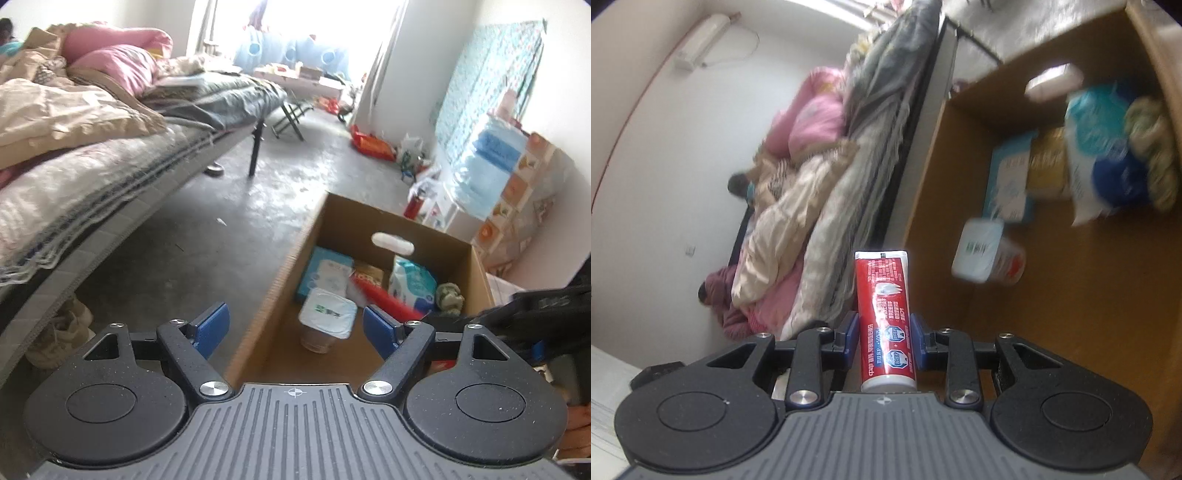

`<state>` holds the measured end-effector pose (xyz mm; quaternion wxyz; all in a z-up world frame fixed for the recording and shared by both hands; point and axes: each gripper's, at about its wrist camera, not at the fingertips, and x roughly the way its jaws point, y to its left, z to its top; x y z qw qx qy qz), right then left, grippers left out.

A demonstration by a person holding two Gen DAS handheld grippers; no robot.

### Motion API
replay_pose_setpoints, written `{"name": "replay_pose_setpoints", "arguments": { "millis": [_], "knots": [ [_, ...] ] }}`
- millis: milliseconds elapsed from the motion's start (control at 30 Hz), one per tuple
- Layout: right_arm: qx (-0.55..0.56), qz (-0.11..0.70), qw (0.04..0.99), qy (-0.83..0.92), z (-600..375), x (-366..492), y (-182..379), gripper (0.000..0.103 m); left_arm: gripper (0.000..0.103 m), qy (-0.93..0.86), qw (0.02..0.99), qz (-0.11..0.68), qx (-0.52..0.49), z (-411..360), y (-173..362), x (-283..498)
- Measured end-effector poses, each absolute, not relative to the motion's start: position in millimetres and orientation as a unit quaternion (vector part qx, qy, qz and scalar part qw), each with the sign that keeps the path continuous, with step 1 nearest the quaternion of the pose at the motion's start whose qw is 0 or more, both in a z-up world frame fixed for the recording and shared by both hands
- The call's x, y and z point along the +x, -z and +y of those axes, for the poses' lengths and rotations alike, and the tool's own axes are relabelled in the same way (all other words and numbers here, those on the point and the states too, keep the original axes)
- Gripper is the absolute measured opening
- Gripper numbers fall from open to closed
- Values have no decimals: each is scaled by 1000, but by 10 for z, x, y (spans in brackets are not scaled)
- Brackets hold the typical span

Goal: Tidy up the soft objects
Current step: 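Lower the toothpaste tube into the box beside the yogurt cup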

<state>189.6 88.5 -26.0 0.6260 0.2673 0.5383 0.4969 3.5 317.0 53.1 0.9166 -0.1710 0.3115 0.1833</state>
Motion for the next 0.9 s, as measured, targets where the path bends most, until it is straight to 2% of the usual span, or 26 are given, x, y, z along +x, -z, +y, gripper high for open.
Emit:
{"name": "replay_pose_setpoints", "arguments": {
  "millis": [367, 633, 900],
  "knots": [
    [227, 636, 607, -419, 1354, 1760, 786, 33, 80, -190, 916, 292, -200, 3333, -488, -232],
    [220, 665, 623, -349, 1572, 1833, 1045, 33, 80, -179, 918, 283, -211, 3338, -477, -284],
    [235, 686, 595, -348, 1714, 1819, 1154, 33, 80, -172, 918, 283, -219, 3339, -450, -277]
  ]
}}
